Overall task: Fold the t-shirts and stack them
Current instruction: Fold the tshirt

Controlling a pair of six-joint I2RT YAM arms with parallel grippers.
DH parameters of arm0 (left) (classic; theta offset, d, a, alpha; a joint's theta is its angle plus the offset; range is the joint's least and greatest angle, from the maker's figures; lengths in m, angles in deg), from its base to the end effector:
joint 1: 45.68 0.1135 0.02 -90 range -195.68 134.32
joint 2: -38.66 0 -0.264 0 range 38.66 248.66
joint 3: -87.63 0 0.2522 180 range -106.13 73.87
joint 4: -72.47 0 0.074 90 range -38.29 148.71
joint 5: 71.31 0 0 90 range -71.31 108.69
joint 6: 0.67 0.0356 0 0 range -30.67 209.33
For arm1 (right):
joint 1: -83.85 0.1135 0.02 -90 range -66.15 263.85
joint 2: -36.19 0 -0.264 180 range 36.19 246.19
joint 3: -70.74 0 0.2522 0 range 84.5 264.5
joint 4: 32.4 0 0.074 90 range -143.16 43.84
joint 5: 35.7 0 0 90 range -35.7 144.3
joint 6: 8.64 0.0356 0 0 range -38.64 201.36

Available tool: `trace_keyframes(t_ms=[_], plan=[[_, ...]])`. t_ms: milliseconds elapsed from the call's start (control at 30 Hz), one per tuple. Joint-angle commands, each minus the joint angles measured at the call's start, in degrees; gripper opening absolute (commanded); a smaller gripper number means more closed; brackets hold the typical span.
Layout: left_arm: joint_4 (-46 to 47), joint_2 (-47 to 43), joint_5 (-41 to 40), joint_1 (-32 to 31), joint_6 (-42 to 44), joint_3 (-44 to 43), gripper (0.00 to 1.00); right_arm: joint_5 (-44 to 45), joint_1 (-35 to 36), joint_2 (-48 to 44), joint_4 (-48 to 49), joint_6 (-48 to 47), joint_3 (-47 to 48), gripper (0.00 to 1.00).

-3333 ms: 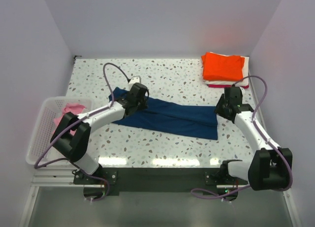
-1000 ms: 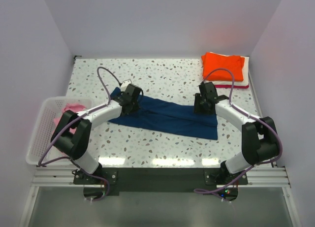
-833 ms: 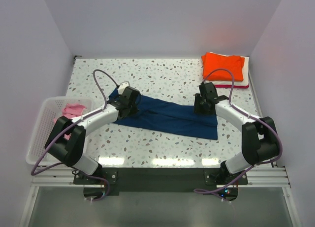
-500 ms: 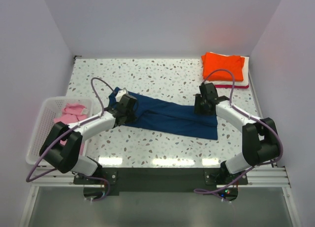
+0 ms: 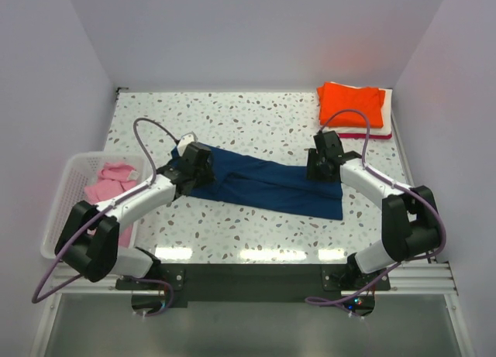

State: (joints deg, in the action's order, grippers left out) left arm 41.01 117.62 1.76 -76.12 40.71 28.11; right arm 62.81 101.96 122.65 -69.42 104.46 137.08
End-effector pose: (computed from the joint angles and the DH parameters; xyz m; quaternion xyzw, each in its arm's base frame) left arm 0.2427 -0.1306 0.2048 -0.1959 0.9126 -0.1037 0.3436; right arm 0.2866 0.0882 0.1985 0.0626 0.9547 0.0327 0.2891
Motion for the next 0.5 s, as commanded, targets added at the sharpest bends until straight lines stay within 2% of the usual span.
trace_keyframes(t_ms=[0, 167, 300, 400, 467], plan=[[-1.55, -0.21, -3.37, 3.45, -0.24, -4.15, 0.41, 2.04, 0.26, -1.2, -1.34, 0.73, 1.65, 0.47], [-2.08, 5.67, -4.69, 8.8, 0.98, -7.94, 0.35, -0.07, 0.26, -1.46, -1.08, 0.55, 1.74, 0.47], [-2.61, 10.86, -5.83, 9.78, 1.69, -12.76, 0.34, 1.06, 0.26, -1.55, -1.6, 0.72, 2.0, 0.47], [-3.66, 15.34, -5.22, 9.78, 0.99, -14.97, 0.29, 3.52, 0.26, 0.02, -3.09, 0.81, 2.88, 0.47], [-3.23, 17.54, -4.34, 9.78, -0.85, -14.02, 0.27, 4.76, 0.26, 0.9, -3.1, 1.08, 2.88, 0.47]])
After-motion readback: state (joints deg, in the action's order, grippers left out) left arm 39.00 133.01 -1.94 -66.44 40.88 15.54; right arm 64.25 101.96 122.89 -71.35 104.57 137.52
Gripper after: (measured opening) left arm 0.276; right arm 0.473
